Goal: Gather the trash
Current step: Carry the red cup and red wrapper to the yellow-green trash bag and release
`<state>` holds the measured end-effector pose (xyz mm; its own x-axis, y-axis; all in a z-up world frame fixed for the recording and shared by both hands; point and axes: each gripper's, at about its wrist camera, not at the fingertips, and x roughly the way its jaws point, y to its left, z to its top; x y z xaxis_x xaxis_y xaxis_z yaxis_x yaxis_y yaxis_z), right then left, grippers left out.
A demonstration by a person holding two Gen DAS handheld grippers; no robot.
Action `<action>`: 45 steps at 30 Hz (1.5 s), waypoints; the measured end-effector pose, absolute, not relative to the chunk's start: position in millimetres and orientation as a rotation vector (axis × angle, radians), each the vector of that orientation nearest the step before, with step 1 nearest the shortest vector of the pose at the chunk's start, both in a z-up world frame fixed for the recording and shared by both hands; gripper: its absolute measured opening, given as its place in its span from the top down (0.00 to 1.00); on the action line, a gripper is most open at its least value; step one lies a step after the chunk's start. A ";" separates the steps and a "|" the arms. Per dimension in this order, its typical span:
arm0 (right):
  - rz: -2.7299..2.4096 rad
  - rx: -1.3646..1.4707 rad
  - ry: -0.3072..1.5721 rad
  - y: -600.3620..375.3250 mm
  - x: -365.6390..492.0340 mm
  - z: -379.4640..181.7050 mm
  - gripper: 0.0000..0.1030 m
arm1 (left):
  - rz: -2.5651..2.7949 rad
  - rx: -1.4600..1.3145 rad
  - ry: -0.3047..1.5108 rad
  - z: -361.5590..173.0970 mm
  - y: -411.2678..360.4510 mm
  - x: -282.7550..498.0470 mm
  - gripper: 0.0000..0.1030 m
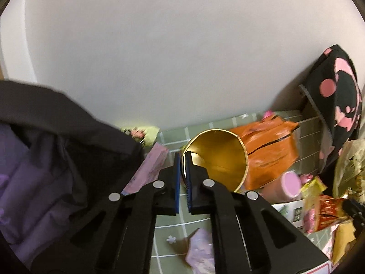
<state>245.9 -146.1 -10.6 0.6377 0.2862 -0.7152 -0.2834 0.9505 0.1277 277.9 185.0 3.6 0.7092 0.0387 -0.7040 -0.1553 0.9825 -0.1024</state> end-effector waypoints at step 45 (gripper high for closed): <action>-0.295 -0.003 0.561 -371.3 210.7 132.1 0.86 | -0.826 0.025 0.789 90.7 -185.7 335.1 0.96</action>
